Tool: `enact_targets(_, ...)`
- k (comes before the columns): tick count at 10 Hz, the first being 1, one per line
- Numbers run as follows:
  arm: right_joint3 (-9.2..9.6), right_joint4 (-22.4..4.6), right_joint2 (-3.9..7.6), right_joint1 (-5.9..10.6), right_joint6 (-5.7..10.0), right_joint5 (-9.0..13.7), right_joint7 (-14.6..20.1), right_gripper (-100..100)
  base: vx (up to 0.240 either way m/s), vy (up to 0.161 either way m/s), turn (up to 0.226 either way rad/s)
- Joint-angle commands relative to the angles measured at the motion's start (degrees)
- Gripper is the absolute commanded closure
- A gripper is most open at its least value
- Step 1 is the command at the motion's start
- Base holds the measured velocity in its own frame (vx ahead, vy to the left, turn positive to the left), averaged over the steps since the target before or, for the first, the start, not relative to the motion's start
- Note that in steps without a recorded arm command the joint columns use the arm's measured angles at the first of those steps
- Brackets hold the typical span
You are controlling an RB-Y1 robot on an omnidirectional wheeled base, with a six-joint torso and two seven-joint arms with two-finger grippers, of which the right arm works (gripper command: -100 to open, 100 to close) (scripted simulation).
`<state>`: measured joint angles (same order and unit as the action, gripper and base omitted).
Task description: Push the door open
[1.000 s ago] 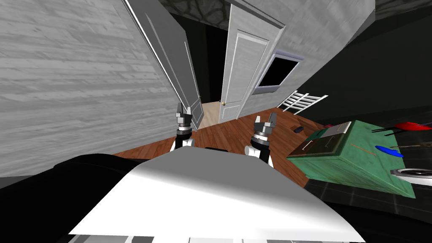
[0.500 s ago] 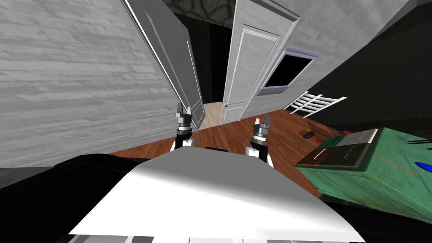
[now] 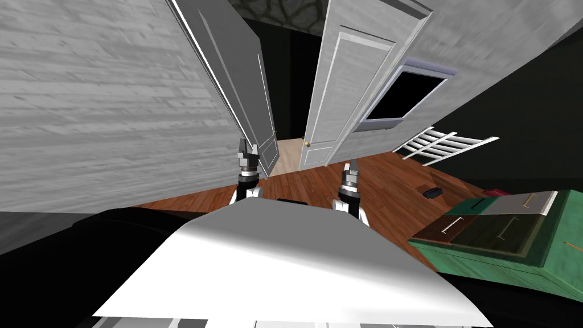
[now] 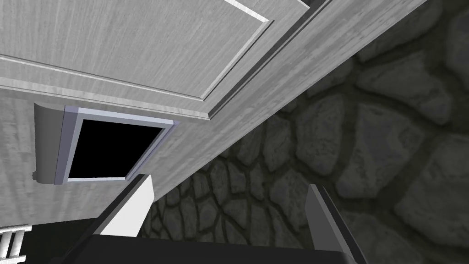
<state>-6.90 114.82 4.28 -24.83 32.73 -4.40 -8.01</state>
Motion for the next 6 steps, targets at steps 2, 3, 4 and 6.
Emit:
enact_targets(2,-1.16,-3.2,0.37,0.45,1.36,-1.7,-3.0,-100,0.117,-0.012,0.110)
enact_targets(3,-1.54,-4.1,0.49,0.56,1.74,-2.3,-3.9,-100,0.105,-0.012,0.075)
enact_targets(4,-1.92,-5.1,0.61,0.68,2.11,-2.8,-4.8,-100,0.093,-0.030,0.085)
enact_targets(6,-2.69,-7.0,0.82,0.92,2.87,-4.0,-6.6,-100,0.091,-0.019,0.094)
